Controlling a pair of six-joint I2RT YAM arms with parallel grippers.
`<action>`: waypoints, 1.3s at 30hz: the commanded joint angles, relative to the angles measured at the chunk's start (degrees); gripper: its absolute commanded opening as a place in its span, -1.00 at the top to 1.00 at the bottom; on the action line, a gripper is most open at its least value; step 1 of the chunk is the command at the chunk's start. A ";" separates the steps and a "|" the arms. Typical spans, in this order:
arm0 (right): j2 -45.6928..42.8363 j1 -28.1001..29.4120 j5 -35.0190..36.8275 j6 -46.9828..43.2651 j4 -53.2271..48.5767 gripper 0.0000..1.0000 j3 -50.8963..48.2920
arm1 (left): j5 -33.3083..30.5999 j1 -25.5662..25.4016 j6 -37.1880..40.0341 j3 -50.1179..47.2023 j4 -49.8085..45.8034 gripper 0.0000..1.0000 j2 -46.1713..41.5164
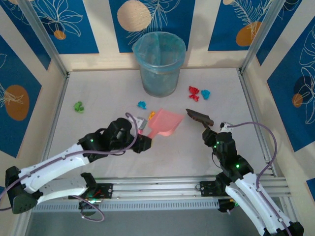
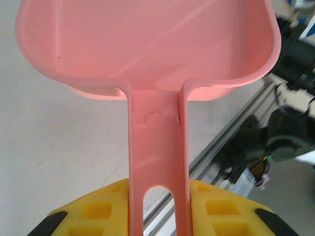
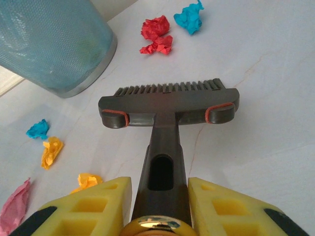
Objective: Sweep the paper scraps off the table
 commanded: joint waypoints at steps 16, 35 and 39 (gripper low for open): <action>-3.00 -1.20 8.01 0.58 -2.28 1.00 2.01 | -5.89 -7.52 5.98 -6.74 -6.46 1.00 4.29; 9.39 0.11 -1.12 -2.53 -2.46 1.00 9.03 | -11.10 -10.63 10.32 -19.40 6.26 1.00 5.77; 17.47 5.53 2.59 -3.90 -5.33 1.00 14.55 | -11.01 -10.69 11.04 -19.32 6.29 1.00 5.90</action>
